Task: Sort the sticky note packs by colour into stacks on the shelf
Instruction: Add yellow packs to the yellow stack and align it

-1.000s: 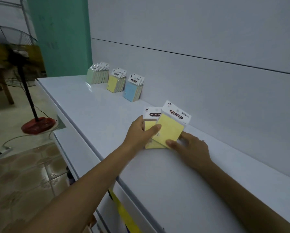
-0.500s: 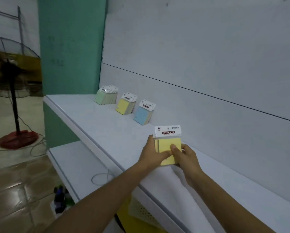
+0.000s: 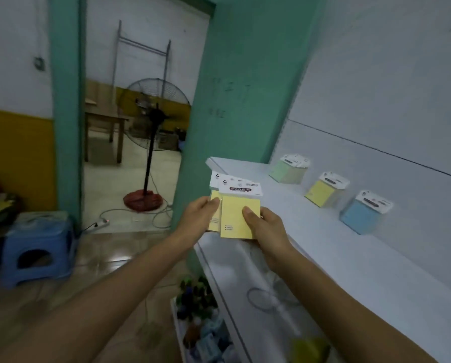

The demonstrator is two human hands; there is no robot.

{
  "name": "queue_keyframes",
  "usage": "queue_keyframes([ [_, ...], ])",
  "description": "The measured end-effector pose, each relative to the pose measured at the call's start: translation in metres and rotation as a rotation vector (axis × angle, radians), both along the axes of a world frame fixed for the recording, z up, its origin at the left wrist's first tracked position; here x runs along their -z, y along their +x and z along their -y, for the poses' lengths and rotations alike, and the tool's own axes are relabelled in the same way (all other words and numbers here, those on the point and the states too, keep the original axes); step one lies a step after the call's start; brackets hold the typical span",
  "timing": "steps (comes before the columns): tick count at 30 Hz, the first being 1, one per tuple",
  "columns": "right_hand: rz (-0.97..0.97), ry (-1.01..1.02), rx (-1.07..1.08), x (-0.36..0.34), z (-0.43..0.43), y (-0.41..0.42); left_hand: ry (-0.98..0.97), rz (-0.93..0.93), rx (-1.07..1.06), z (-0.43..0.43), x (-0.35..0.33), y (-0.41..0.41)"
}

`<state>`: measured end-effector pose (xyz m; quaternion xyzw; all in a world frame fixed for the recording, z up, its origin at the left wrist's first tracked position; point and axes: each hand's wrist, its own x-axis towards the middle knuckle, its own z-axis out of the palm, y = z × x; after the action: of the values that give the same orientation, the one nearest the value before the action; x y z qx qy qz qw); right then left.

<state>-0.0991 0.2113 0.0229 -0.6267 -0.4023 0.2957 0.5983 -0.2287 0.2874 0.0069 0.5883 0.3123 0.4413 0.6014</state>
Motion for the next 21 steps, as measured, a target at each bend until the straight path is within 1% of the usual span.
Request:
queue_keyframes([
  [5,0.107,0.079,-0.094,0.035,-0.036,-0.043,0.002,-0.042,-0.077,-0.027,0.021,-0.050],
  [7,0.139,0.062,-0.105,0.049,-0.045,-0.049,-0.026,-0.055,-0.077,-0.033,0.033,-0.056],
  [10,0.164,0.026,-0.109,0.050,-0.061,-0.041,-0.058,-0.027,-0.086,-0.047,0.041,-0.049],
  [12,0.131,0.037,-0.106,0.046,-0.071,-0.025,-0.045,-0.006,-0.076,-0.061,0.038,-0.032],
  [15,0.131,0.050,-0.076,0.039,-0.082,0.010,0.038,-0.004,-0.016,-0.080,0.030,0.009],
  [18,0.123,0.086,0.025,0.029,-0.090,0.056,0.105,-0.002,0.027,-0.095,0.020,0.063],
  [21,0.196,0.094,0.139,0.019,-0.091,0.107,0.157,-0.021,0.088,-0.103,0.008,0.122],
])
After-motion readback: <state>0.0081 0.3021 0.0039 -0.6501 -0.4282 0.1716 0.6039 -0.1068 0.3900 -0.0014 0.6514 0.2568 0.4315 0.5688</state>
